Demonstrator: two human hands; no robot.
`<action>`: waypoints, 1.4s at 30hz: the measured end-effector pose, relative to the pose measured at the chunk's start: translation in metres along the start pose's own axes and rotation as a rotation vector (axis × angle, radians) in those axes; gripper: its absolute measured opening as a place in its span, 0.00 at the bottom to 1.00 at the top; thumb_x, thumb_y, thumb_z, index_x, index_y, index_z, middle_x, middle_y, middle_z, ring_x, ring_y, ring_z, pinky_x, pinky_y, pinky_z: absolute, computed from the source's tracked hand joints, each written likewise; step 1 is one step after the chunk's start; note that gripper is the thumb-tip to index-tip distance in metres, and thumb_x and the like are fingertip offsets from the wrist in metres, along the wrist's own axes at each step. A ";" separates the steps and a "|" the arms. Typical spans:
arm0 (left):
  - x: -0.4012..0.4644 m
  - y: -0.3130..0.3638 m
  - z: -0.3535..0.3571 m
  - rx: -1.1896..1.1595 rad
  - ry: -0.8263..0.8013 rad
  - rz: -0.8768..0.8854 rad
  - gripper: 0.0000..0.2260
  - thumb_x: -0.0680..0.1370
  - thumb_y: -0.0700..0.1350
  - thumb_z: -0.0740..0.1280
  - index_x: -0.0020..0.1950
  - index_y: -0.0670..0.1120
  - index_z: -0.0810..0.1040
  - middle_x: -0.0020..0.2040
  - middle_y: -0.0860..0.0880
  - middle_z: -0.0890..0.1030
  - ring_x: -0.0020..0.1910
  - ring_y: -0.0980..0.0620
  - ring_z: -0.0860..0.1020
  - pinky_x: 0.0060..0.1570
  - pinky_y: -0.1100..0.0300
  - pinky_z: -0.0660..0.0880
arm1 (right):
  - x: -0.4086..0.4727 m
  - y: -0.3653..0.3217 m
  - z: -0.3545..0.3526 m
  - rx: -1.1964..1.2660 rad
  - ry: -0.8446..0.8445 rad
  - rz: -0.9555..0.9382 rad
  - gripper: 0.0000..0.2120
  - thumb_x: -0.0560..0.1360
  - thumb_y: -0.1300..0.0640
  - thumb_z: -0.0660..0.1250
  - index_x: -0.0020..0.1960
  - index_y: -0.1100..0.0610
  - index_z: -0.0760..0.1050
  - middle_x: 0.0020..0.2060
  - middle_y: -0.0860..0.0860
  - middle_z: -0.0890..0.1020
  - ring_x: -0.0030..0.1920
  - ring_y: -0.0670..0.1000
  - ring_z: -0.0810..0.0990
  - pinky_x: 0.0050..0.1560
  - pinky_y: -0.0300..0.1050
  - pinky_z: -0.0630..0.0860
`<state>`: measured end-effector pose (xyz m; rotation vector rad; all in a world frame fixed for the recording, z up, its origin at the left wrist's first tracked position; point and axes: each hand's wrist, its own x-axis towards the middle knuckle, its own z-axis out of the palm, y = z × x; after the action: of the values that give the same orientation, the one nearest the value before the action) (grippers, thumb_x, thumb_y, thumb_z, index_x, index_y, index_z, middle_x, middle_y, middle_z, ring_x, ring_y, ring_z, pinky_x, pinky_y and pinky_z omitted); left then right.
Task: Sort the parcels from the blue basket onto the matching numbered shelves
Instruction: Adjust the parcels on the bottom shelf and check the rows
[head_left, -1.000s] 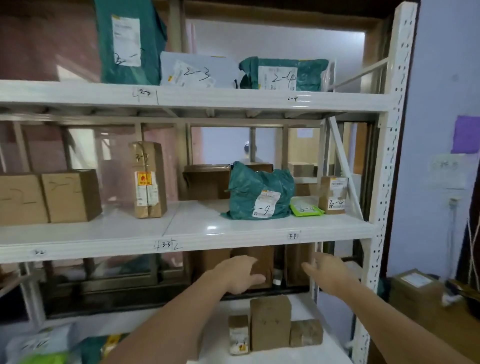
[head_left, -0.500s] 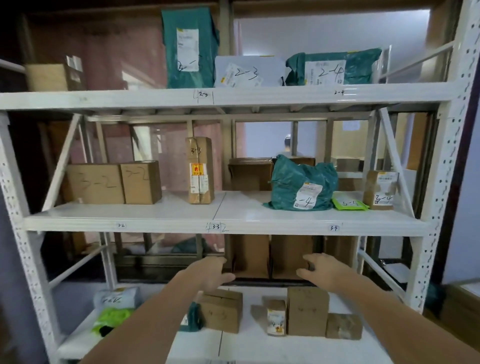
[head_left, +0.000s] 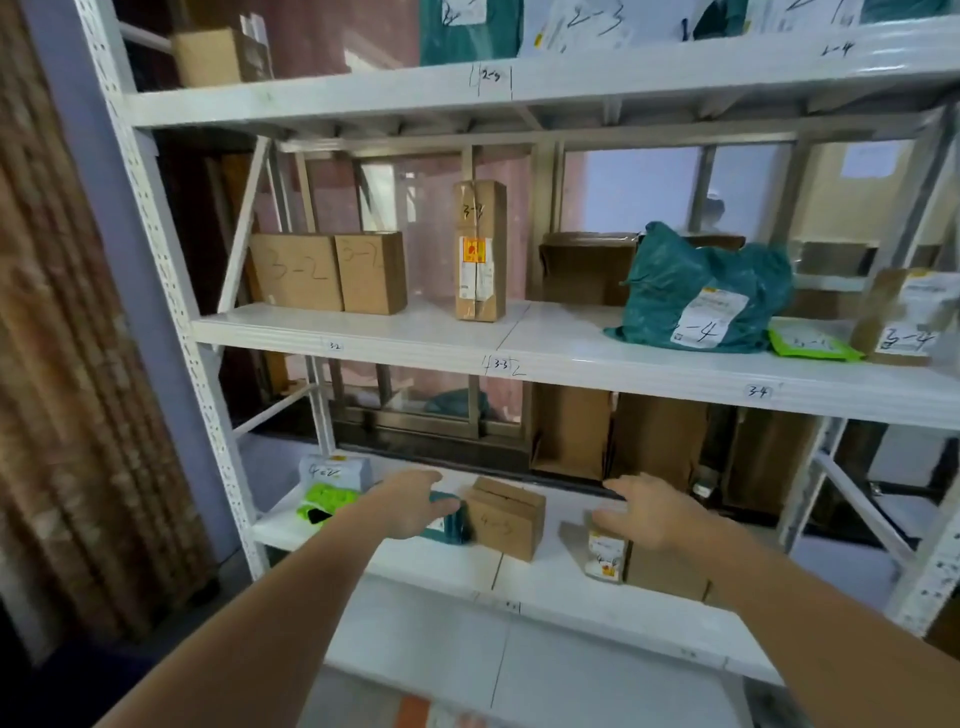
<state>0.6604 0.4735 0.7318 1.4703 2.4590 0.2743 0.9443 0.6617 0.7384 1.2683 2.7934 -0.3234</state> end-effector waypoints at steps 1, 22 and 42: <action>-0.006 -0.010 0.007 -0.002 -0.006 -0.022 0.33 0.80 0.66 0.60 0.80 0.49 0.64 0.75 0.46 0.72 0.71 0.44 0.72 0.69 0.51 0.69 | 0.000 -0.003 0.008 -0.005 -0.019 -0.012 0.36 0.77 0.30 0.56 0.79 0.49 0.62 0.78 0.50 0.65 0.78 0.56 0.61 0.75 0.53 0.62; -0.033 -0.128 0.070 -0.003 -0.167 -0.025 0.32 0.82 0.64 0.59 0.81 0.49 0.60 0.80 0.48 0.64 0.77 0.46 0.65 0.76 0.52 0.61 | 0.004 -0.125 0.117 0.081 -0.114 -0.048 0.34 0.79 0.33 0.57 0.79 0.50 0.62 0.77 0.51 0.67 0.75 0.54 0.64 0.74 0.50 0.63; 0.176 -0.091 0.139 -0.011 -0.236 0.043 0.29 0.83 0.62 0.58 0.79 0.48 0.65 0.77 0.48 0.69 0.74 0.47 0.69 0.72 0.52 0.67 | 0.173 -0.054 0.168 0.127 -0.265 0.071 0.33 0.81 0.37 0.57 0.81 0.51 0.58 0.80 0.51 0.60 0.79 0.54 0.58 0.77 0.50 0.57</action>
<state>0.5489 0.5895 0.5513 1.4609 2.2381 0.1145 0.7837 0.7184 0.5597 1.2426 2.5345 -0.6241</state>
